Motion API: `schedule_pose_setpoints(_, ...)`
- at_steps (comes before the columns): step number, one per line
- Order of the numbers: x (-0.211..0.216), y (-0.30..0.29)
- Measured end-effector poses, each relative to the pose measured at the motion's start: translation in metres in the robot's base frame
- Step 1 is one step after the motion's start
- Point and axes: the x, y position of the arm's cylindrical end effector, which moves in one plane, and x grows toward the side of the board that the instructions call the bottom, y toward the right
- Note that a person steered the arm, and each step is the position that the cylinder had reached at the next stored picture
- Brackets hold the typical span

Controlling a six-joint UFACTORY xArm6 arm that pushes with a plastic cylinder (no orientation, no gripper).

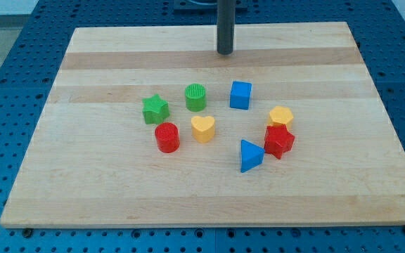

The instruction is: Push the yellow hexagon along with yellow heart up a bit

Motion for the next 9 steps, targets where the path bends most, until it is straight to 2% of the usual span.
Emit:
schedule_pose_setpoints(1,0.000,0.000)
schedule_pose_setpoints(3,0.093,-0.018)
schedule_pose_setpoints(4,0.111,-0.024)
schedule_pose_setpoints(5,0.111,-0.030)
schedule_pose_setpoints(7,0.126,-0.093)
schedule_pose_setpoints(9,0.129,-0.095)
